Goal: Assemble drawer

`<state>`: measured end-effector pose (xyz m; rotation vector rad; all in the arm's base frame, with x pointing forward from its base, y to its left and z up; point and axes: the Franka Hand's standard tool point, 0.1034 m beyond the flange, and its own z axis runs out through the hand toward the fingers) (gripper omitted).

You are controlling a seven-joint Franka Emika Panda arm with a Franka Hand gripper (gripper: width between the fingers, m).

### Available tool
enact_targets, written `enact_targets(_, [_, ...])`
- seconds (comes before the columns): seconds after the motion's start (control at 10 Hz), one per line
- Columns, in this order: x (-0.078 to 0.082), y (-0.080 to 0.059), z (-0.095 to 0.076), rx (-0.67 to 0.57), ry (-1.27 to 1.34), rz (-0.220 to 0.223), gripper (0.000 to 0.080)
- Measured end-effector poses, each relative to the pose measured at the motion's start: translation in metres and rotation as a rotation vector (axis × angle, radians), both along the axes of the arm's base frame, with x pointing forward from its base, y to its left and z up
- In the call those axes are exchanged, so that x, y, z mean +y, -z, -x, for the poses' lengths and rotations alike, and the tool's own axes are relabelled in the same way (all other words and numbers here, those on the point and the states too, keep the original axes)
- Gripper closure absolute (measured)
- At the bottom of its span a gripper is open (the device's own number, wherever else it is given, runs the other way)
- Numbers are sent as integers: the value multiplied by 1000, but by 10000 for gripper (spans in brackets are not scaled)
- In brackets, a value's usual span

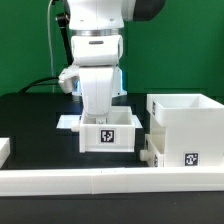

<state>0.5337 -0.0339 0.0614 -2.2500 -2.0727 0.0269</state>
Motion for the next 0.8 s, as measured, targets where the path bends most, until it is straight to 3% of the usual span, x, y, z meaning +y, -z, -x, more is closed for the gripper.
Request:
enact_targets(0.4, [14, -4, -11, -13, -28, -9, 758])
enact_targets(0.8, [15, -2, -13, -32, -27, -10, 758])
